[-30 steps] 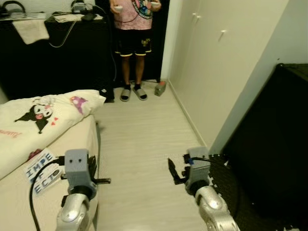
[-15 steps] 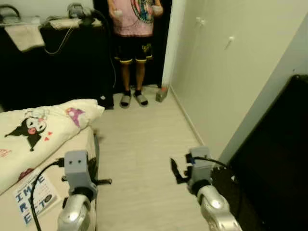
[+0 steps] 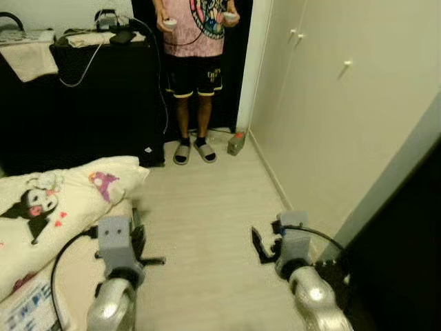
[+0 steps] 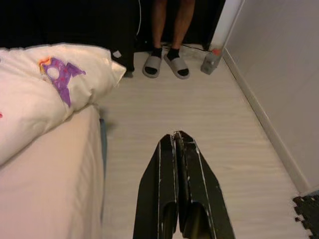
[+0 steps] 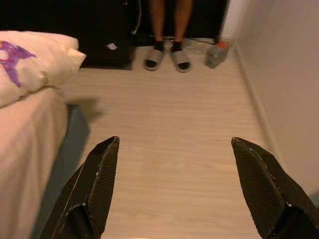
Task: Clean up the room
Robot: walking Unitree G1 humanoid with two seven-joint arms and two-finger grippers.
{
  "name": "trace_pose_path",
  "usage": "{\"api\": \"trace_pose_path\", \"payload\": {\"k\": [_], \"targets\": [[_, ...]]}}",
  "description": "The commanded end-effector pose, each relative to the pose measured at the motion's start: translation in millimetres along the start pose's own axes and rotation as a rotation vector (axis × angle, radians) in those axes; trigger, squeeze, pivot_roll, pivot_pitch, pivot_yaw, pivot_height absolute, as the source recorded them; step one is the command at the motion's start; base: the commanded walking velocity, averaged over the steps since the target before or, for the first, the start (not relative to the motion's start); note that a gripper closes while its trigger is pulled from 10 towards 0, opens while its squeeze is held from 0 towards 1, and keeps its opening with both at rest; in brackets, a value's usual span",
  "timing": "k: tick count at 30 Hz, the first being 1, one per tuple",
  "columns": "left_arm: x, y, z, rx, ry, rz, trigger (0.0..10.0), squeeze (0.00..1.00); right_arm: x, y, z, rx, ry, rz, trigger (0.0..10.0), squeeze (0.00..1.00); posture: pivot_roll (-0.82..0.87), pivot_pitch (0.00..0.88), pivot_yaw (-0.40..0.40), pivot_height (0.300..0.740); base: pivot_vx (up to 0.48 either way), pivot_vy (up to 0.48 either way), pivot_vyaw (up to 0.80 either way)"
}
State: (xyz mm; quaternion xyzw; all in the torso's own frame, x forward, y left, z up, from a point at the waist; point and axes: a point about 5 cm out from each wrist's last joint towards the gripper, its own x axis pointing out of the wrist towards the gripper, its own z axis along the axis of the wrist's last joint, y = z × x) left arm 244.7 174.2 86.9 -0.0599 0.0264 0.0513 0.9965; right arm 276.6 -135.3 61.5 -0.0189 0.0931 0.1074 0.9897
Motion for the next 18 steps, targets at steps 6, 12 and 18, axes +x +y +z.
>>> {"api": "trace_pose_path", "payload": {"k": [6,12,18], "targets": [[-0.8,-2.6,-0.4,-0.004,0.008,-0.009,10.0,0.0,-2.1,-7.5,-2.7,-0.003,0.015,-0.023,10.0,0.0,-0.04,0.072,-0.04,0.74,0.382,0.0,0.0],[-0.7,-0.7,-2.3,0.008,0.018,0.014,10.0,0.0,0.4,-7.5,-1.3,0.011,0.012,-0.027,10.0,0.0,-0.04,0.069,-0.046,0.74,0.179,0.0,0.0],[-2.0,0.9,-3.4,-0.001,0.028,0.035,10.0,0.0,1.0,-7.1,-0.8,0.014,0.013,-0.02,10.0,0.0,-0.03,0.068,-0.051,0.74,0.0,0.0,0.0]]}}
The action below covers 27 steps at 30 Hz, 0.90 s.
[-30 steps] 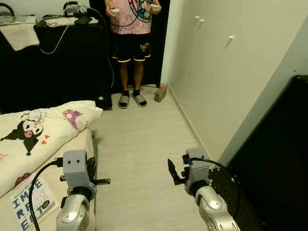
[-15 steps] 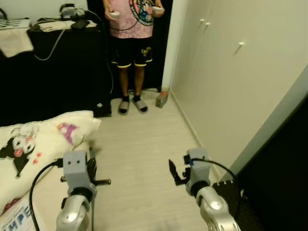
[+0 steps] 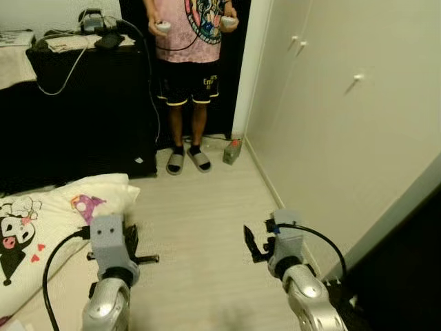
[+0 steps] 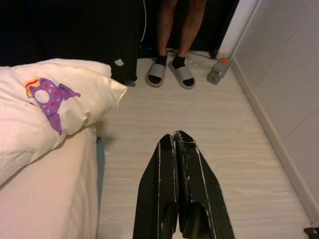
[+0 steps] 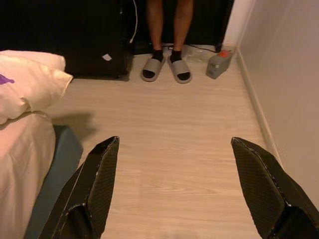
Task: Clean up the room
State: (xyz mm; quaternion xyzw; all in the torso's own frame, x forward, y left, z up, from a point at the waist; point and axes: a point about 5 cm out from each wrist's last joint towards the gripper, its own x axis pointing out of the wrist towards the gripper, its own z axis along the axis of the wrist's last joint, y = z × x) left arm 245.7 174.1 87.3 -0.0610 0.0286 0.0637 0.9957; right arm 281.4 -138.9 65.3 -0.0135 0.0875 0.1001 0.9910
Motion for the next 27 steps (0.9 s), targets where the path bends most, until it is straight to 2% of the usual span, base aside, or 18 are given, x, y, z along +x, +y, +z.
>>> {"api": "trace_pose_path", "payload": {"k": [1,5,9,11,16,20,27], "targets": [[-3.6,2.0,-4.9,-0.005,0.037,0.022,10.0,0.0,-2.2,-2.5,-5.2,0.006,0.026,-0.005,10.0,0.0,-0.03,0.068,-0.051,0.74,0.0,0.0,0.0],[-4.4,4.0,-5.9,-0.05,0.049,0.034,10.0,0.0,-2.2,-0.3,-5.4,-0.031,0.026,0.015,10.0,0.0,-0.03,0.066,-0.054,0.74,0.0,0.0,0.0],[-5.1,2.7,-6.7,-0.051,0.055,0.023,10.0,0.0,-2.2,2.4,-5.7,-0.058,0.026,0.035,10.0,0.0,-0.03,0.066,-0.054,0.74,0.0,0.0,0.0],[-5.5,1.6,-6.1,-0.045,0.048,0.018,10.0,0.0,-3.0,6.5,-8.4,-0.104,0.034,0.068,10.0,0.0,-0.03,0.063,-0.047,0.74,0.0,0.0,0.8],[-4.8,-0.7,-4.6,-0.046,0.042,0.018,10.0,0.0,-3.7,9.3,-9.8,-0.108,0.037,0.08,10.0,0.0,-0.03,0.062,-0.045,0.74,0.0,0.0,0.8],[-4.6,1.6,-4.3,0.005,0.033,0.04,10.0,0.0,-4.9,12.9,-10.7,-0.131,0.038,0.105,10.0,0.0,-0.03,0.059,-0.042,0.74,0.0,0.0,0.8],[-4.6,1.0,-4.5,-0.002,0.034,0.037,10.0,0.0,-5.2,13.5,-11.3,-0.127,0.04,0.11,10.0,0.0,-0.03,0.059,-0.042,0.74,0.0,0.0,0.8]]}}
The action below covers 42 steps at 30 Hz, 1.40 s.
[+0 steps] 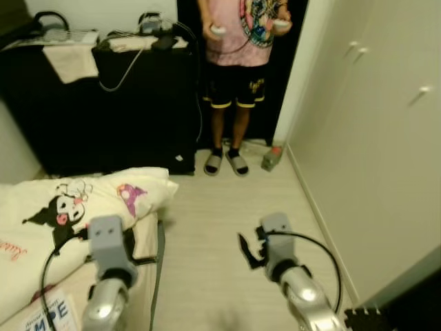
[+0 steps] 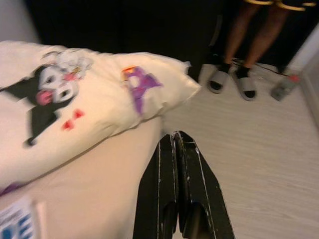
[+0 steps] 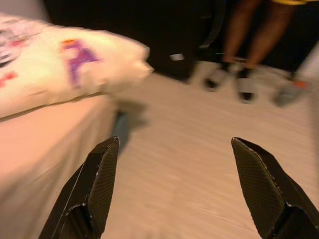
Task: Clean up the room
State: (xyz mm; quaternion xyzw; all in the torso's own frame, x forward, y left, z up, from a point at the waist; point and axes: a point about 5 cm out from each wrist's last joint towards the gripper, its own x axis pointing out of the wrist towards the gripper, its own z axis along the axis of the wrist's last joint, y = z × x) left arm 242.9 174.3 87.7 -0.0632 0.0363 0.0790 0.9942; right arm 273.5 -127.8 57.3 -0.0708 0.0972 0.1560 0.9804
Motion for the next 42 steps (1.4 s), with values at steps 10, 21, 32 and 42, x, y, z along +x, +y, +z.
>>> {"api": "trace_pose_path", "payload": {"k": [10,21,32,42], "targets": [[-4.5,-3.7,-4.4,0.041,0.007,-0.034,10.0,0.0,-1.8,4.3,-2.2,-0.014,0.0,0.014,10.0,0.0,-0.02,0.055,-0.038,0.74,0.0,0.0,0.8],[-5.6,-4.4,-5.6,0.045,0.015,-0.045,10.0,0.0,-2.8,5.1,-2.9,-0.011,0.002,0.02,10.0,0.0,-0.03,0.059,-0.037,0.74,0.0,0.0,0.8],[-6.4,-5.6,-6.6,0.04,0.019,-0.059,10.0,0.0,-2.2,5.1,-3.0,-0.008,0.002,0.02,10.0,0.0,-0.02,0.059,-0.037,0.74,0.0,0.0,0.8],[-7.8,-5.8,-7.1,0.035,0.021,-0.07,10.0,0.0,-2.4,5.9,-3.7,-0.005,0.004,0.021,10.0,0.0,-0.02,0.059,-0.037,0.74,0.0,0.0,0.8]]}}
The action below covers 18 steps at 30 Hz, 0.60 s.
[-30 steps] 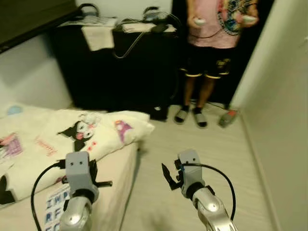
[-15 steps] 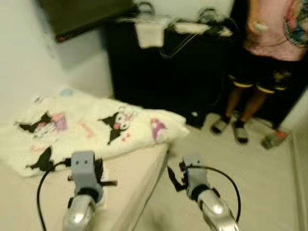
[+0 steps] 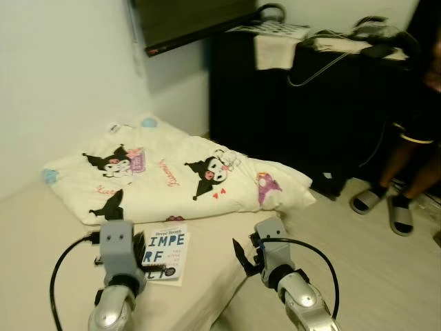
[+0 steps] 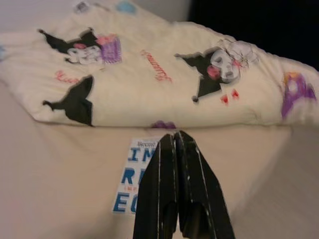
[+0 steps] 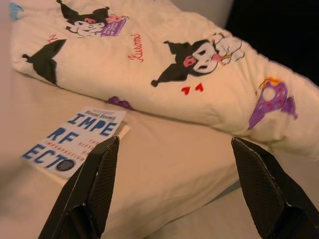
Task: Clean up the room
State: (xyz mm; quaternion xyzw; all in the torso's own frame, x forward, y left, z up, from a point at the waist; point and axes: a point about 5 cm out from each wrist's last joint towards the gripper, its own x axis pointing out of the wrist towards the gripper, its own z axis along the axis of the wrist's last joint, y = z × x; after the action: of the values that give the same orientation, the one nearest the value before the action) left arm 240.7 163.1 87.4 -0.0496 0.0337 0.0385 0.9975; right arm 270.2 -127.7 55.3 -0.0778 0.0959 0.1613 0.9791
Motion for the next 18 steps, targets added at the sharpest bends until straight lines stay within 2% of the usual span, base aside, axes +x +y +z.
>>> {"api": "trace_pose_path", "payload": {"k": [1,18], "targets": [[-4.3,4.2,-5.3,0.004,0.024,0.009,10.0,0.0,0.1,4.7,-1.2,0.01,0.005,0.012,10.0,0.0,-0.02,0.059,-0.037,0.74,0.0,0.0,0.8],[-5.8,5.1,-5.2,0.007,0.028,-0.003,10.0,0.0,0.2,6.4,-2.1,0.017,0.006,0.013,10.0,0.0,-0.01,0.063,-0.037,0.74,0.0,0.0,0.8]]}}
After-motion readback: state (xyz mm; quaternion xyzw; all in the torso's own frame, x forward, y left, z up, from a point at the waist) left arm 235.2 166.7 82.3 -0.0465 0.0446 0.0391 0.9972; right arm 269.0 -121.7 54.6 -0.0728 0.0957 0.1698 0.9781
